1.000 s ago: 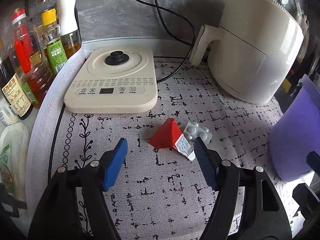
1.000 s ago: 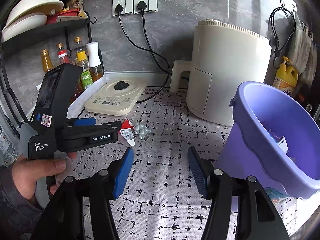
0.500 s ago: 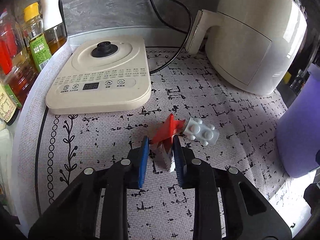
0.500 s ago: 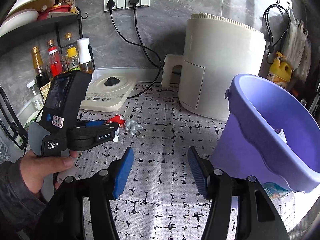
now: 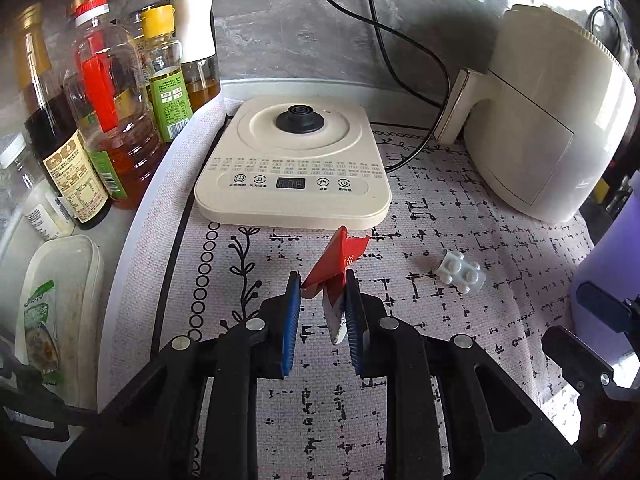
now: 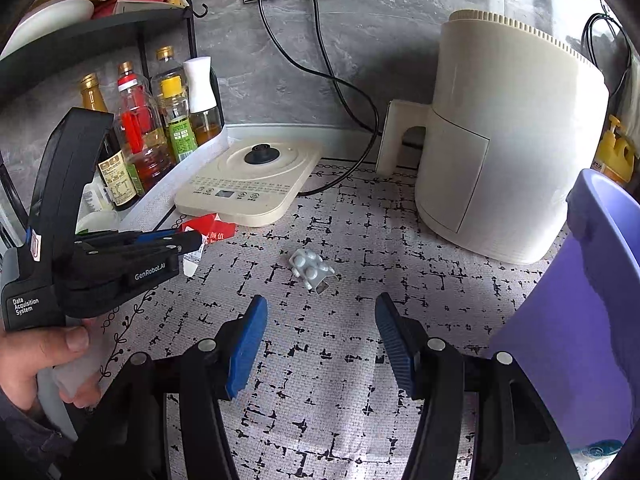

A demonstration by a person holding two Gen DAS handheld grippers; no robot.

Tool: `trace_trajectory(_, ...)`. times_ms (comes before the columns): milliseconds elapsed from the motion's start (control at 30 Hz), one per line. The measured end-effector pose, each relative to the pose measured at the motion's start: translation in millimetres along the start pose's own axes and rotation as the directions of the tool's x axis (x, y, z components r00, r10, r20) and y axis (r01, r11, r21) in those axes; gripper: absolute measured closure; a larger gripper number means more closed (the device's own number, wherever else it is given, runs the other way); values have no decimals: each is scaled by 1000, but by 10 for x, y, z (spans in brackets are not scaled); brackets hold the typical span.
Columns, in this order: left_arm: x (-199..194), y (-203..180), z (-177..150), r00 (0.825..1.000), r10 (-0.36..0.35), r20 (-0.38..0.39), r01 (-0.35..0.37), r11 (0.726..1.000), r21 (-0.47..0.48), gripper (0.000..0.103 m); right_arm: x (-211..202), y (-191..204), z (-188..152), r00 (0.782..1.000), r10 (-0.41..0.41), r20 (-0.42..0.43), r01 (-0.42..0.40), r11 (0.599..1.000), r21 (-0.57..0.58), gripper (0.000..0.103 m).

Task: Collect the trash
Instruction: 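Grasp red paper scrap with left gripper while right gripper grasps white blister pack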

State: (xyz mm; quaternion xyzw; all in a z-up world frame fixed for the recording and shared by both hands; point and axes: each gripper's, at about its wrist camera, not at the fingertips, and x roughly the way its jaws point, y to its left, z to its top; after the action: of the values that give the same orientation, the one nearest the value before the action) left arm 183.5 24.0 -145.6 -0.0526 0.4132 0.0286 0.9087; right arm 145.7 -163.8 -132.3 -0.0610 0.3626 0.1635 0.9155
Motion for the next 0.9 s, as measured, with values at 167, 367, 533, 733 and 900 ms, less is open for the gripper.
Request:
trace_trajectory(167,-24,91,57,998,69,11,-69,997,-39,82,208,20,129,999,40,-7,-40,999,-17,47)
trace_trajectory(367,41,155,115,990,142,5,-141,987,-74,82,445,18,211,997,66,-33,-67,997,-42,47)
trace_trajectory(533,100,162,141,984,177,-4,-176,980,-94,82,587,0,244,996,77,-50,-80,995,-53,47)
trace_trajectory(733,198,135,173,977,214,-16,-214,970,-115,82,779,-18,268,996,69,-64,-73,995,-69,38)
trace_trajectory(900,228,114,182,967,255,-10,-253,957,-144,81,956,4,244,994,55,-98,-66,992,-107,39)
